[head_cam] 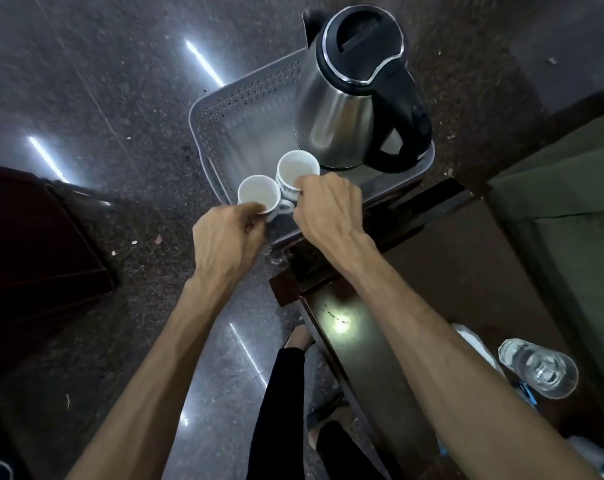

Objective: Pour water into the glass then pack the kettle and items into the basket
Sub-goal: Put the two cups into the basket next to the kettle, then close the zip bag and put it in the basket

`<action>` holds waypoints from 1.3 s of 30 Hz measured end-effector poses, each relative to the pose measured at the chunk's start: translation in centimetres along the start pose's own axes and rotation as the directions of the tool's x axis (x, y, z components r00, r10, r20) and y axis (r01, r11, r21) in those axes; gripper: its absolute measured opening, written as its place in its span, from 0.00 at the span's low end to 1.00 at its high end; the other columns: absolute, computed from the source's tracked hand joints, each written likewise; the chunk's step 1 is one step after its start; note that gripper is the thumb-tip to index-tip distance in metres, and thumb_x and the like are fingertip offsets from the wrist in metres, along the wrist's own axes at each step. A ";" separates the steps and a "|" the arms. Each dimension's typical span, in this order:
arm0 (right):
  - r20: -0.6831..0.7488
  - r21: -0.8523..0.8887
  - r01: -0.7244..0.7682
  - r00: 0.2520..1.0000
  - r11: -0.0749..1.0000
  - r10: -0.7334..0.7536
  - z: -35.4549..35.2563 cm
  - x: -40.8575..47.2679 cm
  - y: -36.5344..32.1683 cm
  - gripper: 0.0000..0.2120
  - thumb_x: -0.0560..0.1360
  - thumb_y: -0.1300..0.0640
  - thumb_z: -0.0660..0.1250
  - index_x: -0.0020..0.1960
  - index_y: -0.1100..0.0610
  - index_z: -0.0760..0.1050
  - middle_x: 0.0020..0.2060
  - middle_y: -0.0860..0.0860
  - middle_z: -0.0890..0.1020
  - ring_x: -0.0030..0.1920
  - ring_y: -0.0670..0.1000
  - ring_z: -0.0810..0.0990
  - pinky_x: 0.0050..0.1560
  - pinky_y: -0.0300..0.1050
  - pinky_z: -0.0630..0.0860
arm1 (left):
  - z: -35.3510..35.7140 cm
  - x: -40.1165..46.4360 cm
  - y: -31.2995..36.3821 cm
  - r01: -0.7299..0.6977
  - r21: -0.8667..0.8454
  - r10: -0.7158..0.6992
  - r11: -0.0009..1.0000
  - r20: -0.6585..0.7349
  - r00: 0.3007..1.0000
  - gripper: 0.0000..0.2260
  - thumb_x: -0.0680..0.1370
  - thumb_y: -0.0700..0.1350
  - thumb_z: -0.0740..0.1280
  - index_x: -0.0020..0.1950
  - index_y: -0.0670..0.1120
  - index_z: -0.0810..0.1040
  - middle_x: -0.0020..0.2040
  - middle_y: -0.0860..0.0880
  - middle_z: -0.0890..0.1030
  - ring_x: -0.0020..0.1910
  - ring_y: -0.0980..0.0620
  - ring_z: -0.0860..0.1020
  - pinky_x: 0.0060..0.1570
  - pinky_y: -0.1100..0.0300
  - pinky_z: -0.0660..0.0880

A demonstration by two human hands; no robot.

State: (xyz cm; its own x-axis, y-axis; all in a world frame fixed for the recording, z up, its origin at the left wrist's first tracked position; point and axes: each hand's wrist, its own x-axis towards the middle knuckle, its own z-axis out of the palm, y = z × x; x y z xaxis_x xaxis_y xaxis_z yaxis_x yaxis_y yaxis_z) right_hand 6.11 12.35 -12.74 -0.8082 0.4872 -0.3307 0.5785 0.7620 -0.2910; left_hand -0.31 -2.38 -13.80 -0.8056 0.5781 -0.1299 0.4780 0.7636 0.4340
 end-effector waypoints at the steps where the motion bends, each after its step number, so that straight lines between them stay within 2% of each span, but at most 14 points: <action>1: 0.015 -0.009 -0.003 1.000 1.000 0.003 0.1 -0.1 0.1 0.07 0.77 0.59 0.65 0.52 0.55 0.81 0.50 0.58 0.85 0.54 0.65 0.83 0.43 0.50 0.67 | 0.0 -0.1 0.1 0.002 0.001 -0.002 1.000 0.010 1.000 0.12 0.76 0.49 0.69 0.56 0.51 0.88 0.44 0.43 0.89 0.48 0.37 0.86 0.45 0.50 0.80; 4: -0.015 0.038 -0.007 1.000 0.999 0.007 0.0 -1.3 0.5 0.13 0.76 0.58 0.67 0.59 0.54 0.82 0.50 0.59 0.86 0.54 0.65 0.83 0.46 0.53 0.76 | -0.2 -0.9 0.9 0.005 -0.021 -0.005 1.000 -0.010 1.000 0.13 0.75 0.49 0.69 0.56 0.51 0.87 0.44 0.47 0.88 0.46 0.42 0.85 0.43 0.55 0.77; 7: -0.172 0.190 -0.012 0.984 0.982 0.046 -0.8 -3.6 1.2 0.15 0.75 0.58 0.67 0.60 0.51 0.83 0.46 0.58 0.88 0.50 0.64 0.84 0.45 0.52 0.79 | -0.2 -2.4 2.7 -0.026 -0.110 0.020 0.994 -0.055 0.998 0.09 0.75 0.46 0.69 0.50 0.48 0.87 0.39 0.49 0.84 0.37 0.45 0.82 0.37 0.59 0.71; 11: -0.273 0.437 -0.114 0.928 0.892 0.252 -1.4 -7.6 4.2 0.10 0.75 0.58 0.68 0.54 0.51 0.85 0.44 0.50 0.88 0.47 0.56 0.86 0.46 0.52 0.81 | 1.5 -5.0 6.8 -0.077 -0.240 0.091 0.968 0.047 0.995 0.08 0.74 0.45 0.69 0.49 0.46 0.86 0.42 0.49 0.84 0.40 0.46 0.82 0.40 0.52 0.78; 15: -0.286 0.525 -0.251 0.848 0.814 0.446 -0.3 -12.8 9.1 0.07 0.75 0.58 0.71 0.51 0.51 0.86 0.44 0.48 0.87 0.39 0.50 0.83 0.44 0.50 0.81 | 4.9 -7.8 12.0 -0.166 -0.290 0.218 0.942 0.157 0.963 0.03 0.75 0.43 0.73 0.47 0.48 0.85 0.40 0.51 0.79 0.37 0.49 0.79 0.36 0.55 0.73; 20: -0.191 0.638 -0.462 0.680 0.616 0.708 2.2 -20.4 15.2 0.07 0.74 0.60 0.72 0.48 0.51 0.86 0.43 0.47 0.87 0.39 0.47 0.84 0.45 0.50 0.83 | 9.9 -11.8 18.0 -0.243 -0.353 0.367 0.904 0.345 0.864 0.04 0.75 0.43 0.73 0.48 0.50 0.86 0.41 0.52 0.80 0.36 0.52 0.78 0.36 0.56 0.74; 24: -0.135 0.685 -0.569 0.515 0.456 0.846 3.8 -26.7 19.3 0.07 0.73 0.62 0.72 0.45 0.52 0.85 0.41 0.47 0.87 0.40 0.50 0.84 0.48 0.54 0.82 | 13.6 -16.0 21.6 -0.328 -0.357 0.474 0.875 0.490 0.731 0.06 0.77 0.43 0.70 0.51 0.50 0.85 0.45 0.51 0.82 0.39 0.49 0.80 0.39 0.57 0.74; 29: -0.084 0.717 -0.645 0.299 0.266 0.951 5.7 -33.6 22.5 0.07 0.72 0.63 0.73 0.46 0.53 0.86 0.39 0.48 0.88 0.37 0.49 0.84 0.48 0.54 0.83 | 16.8 -20.7 24.1 -0.465 -0.356 0.581 0.811 0.584 0.567 0.07 0.77 0.43 0.68 0.52 0.49 0.85 0.50 0.51 0.84 0.42 0.46 0.82 0.39 0.56 0.75; 32: -0.059 0.756 -0.636 0.170 0.155 0.984 6.4 -36.6 24.3 0.07 0.73 0.62 0.73 0.47 0.53 0.86 0.40 0.48 0.88 0.38 0.49 0.85 0.49 0.55 0.84 | 18.0 -22.7 24.8 -0.494 -0.338 0.587 0.801 0.607 0.536 0.06 0.77 0.43 0.67 0.50 0.49 0.84 0.48 0.52 0.83 0.40 0.48 0.80 0.37 0.59 0.71; 35: -0.018 0.834 -0.550 0.052 0.043 0.999 6.6 -37.8 26.1 0.09 0.74 0.60 0.75 0.54 0.53 0.85 0.42 0.46 0.87 0.39 0.43 0.83 0.53 0.53 0.83 | 19.1 -23.9 25.3 -0.492 -0.322 0.574 0.809 0.611 0.545 0.05 0.76 0.44 0.66 0.46 0.49 0.82 0.45 0.52 0.83 0.37 0.48 0.79 0.37 0.61 0.67; 37: 0.005 0.860 -0.511 0.037 0.014 0.999 6.7 -38.0 27.2 0.13 0.73 0.59 0.76 0.57 0.53 0.84 0.44 0.48 0.88 0.43 0.44 0.85 0.54 0.49 0.84 | 19.8 -24.4 25.7 -0.492 -0.310 0.566 0.814 0.616 0.548 0.04 0.76 0.44 0.67 0.45 0.48 0.82 0.44 0.51 0.83 0.37 0.48 0.79 0.38 0.62 0.66; 39: 0.014 0.863 -0.504 0.042 0.009 0.999 6.9 -38.1 28.2 0.12 0.73 0.60 0.74 0.57 0.55 0.85 0.46 0.50 0.88 0.47 0.47 0.87 0.56 0.51 0.84 | 20.2 -24.7 25.8 -0.499 -0.289 0.559 0.817 0.613 0.559 0.04 0.76 0.43 0.68 0.44 0.47 0.82 0.44 0.50 0.83 0.36 0.48 0.79 0.38 0.62 0.65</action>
State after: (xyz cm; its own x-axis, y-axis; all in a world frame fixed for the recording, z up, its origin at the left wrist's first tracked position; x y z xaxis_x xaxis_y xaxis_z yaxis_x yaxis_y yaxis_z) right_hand 54.00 12.36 -14.54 0.5456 0.7757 -0.3173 0.5080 -0.6072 -0.6110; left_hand 38.96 8.84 -17.47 0.0314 0.9259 -0.3765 0.6912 0.2520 0.6773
